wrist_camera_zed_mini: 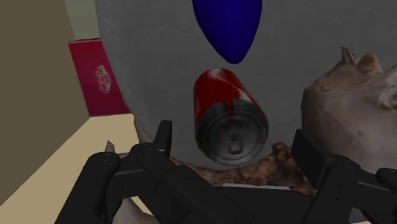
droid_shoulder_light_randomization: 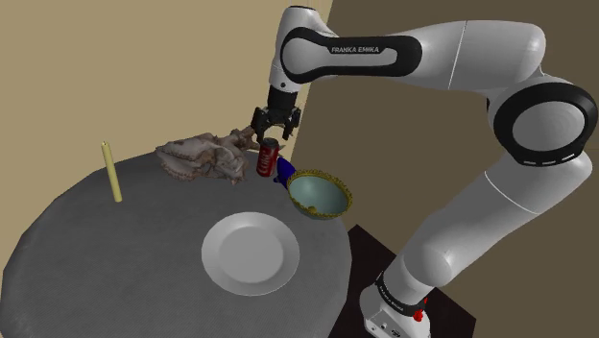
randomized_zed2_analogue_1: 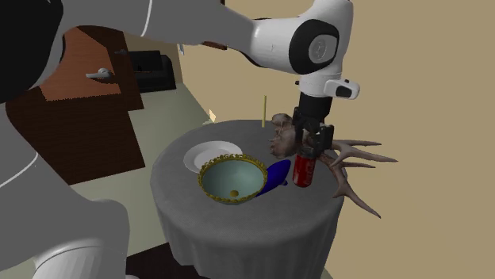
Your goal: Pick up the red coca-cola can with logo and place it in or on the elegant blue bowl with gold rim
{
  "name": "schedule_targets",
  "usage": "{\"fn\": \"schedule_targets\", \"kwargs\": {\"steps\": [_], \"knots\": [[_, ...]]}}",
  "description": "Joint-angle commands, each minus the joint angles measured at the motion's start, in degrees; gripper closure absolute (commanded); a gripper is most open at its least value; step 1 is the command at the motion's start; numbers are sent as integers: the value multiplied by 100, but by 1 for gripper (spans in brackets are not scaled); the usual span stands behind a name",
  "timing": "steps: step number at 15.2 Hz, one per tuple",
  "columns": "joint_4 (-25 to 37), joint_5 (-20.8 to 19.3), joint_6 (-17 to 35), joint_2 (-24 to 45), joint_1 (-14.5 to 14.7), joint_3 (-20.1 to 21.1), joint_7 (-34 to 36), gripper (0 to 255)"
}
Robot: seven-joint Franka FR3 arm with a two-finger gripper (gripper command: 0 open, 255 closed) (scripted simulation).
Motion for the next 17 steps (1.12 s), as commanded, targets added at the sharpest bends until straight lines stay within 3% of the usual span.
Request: {"fn": "schedule_targets", "kwargs": {"steps": [1, 4, 12, 13, 17], "knots": [[-110, -11, 172, 57, 4, 13, 19, 0], [-337, -16, 445, 105, 9, 22, 25, 0], [-337, -16, 445, 105, 9, 23, 25, 0], [-337, -16, 445, 104, 9, 22, 24, 255], [-336, -16, 445, 105, 9, 23, 25, 255]]}}
